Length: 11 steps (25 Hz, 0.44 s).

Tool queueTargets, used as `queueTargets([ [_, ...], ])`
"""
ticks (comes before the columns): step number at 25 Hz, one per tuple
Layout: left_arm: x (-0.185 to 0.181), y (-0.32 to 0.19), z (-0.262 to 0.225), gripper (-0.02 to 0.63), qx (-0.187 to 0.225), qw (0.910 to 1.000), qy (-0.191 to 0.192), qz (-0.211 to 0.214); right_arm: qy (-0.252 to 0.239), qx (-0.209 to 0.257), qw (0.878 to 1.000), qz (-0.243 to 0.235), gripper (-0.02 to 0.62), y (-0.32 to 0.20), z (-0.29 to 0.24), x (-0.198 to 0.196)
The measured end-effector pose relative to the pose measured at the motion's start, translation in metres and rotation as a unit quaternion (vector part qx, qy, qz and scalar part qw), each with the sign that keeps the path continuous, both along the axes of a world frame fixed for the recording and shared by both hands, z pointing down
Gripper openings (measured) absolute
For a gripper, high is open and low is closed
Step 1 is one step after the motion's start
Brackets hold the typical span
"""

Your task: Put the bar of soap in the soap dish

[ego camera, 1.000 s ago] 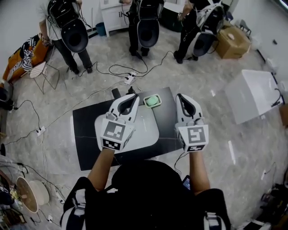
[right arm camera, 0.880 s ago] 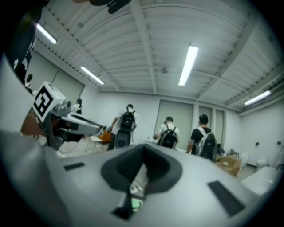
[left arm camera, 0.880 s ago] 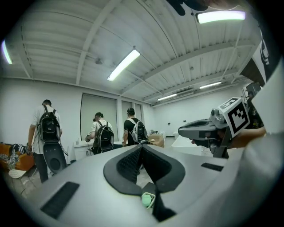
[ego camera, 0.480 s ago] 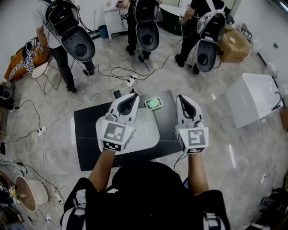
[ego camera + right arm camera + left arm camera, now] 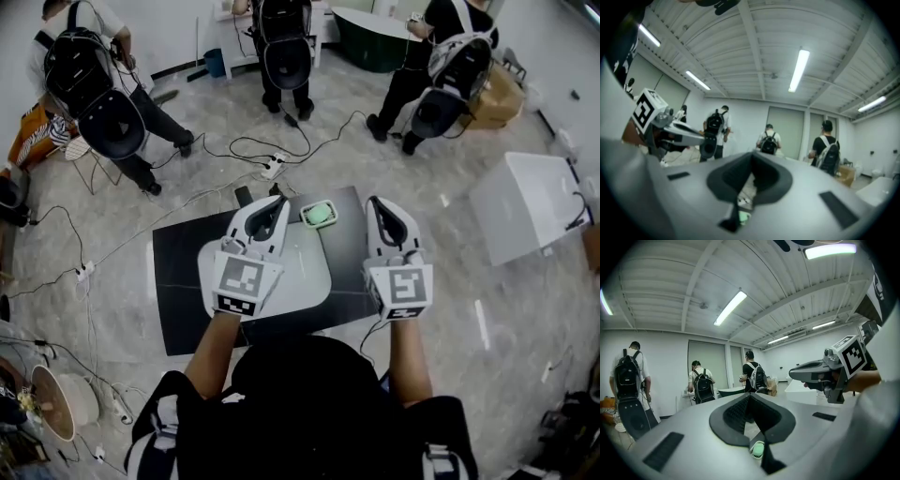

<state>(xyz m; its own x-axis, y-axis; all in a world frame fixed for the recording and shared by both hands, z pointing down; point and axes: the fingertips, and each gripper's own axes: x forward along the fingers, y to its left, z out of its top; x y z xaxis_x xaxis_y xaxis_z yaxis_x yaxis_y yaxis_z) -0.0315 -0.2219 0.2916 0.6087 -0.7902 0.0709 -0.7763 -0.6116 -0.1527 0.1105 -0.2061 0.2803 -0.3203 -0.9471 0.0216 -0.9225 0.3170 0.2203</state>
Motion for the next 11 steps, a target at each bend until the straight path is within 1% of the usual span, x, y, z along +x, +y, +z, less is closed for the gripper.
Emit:
queueTargets([
  [11,0.0001,-0.0054,0.0074,0.025,-0.008,1.0,-0.001,-0.003,0.0,-0.006,1.0,-0.006,0.035,-0.0065,0.0063,-0.0023],
])
